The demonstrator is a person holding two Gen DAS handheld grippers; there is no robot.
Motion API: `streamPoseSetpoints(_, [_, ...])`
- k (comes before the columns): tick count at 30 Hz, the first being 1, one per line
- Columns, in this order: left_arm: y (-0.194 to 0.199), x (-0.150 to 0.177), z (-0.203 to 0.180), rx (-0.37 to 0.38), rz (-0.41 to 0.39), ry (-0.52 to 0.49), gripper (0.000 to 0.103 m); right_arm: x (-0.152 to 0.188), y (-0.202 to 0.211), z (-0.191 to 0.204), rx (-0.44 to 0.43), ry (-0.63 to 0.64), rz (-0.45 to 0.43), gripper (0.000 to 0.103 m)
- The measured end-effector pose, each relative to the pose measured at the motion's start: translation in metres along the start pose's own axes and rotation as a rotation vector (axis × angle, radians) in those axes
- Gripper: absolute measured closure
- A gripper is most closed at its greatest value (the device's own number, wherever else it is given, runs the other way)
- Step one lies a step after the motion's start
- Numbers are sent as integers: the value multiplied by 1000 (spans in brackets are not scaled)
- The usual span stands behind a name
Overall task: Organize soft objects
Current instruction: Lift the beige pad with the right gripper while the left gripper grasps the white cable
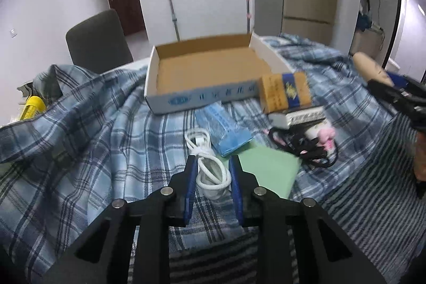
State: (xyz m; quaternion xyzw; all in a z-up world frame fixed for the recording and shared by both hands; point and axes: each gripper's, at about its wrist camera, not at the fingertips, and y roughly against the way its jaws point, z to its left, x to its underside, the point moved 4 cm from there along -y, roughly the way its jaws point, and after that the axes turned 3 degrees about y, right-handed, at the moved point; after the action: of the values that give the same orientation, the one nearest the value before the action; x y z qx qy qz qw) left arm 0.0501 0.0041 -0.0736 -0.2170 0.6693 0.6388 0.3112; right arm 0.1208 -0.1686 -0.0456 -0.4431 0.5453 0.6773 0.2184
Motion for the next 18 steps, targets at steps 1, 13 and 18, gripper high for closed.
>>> streamPoseSetpoints(1, [5,-1,0,3,-7,2,78,0,1,0,4,1,-3,26])
streamPoseSetpoints(13, [42,39,-4,38,106,25,54,-2,2,5,0,19,-5,26])
streamPoseSetpoints(18, [36,53,-1,17,105,40,17,-1,1,6,-13,16,-5,26])
